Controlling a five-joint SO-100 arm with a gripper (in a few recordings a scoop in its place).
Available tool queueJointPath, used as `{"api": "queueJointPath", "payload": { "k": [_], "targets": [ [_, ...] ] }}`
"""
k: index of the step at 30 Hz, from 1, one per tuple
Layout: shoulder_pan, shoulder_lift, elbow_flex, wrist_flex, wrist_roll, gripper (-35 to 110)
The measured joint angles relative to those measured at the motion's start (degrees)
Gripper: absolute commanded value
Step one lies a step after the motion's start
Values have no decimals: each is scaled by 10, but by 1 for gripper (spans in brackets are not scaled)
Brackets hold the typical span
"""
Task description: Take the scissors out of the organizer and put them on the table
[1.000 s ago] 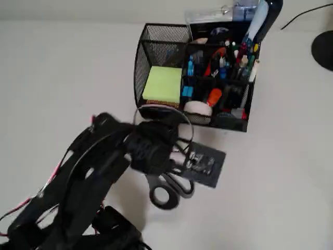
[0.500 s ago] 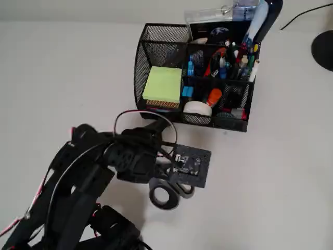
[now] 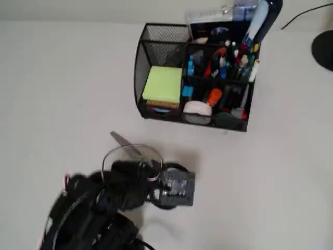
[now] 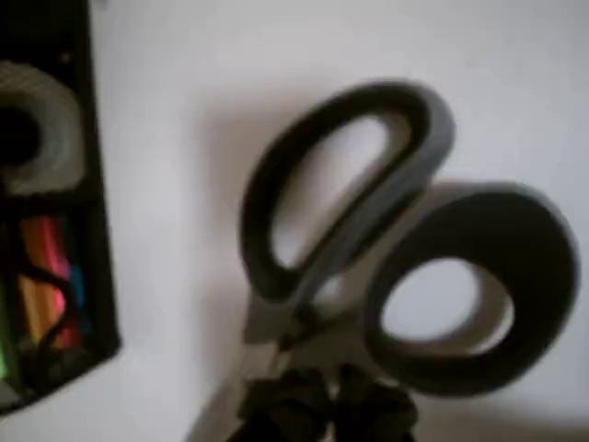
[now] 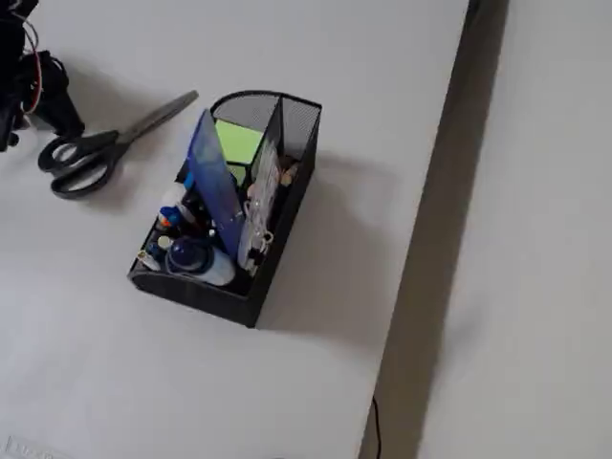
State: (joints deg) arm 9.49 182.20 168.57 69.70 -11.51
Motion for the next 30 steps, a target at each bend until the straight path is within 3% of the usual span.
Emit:
{"api": "queueJointPath", "payload": {
  "k": [30],
  "targets": [
    [0, 57, 25, 7, 34, 0]
  ]
}}
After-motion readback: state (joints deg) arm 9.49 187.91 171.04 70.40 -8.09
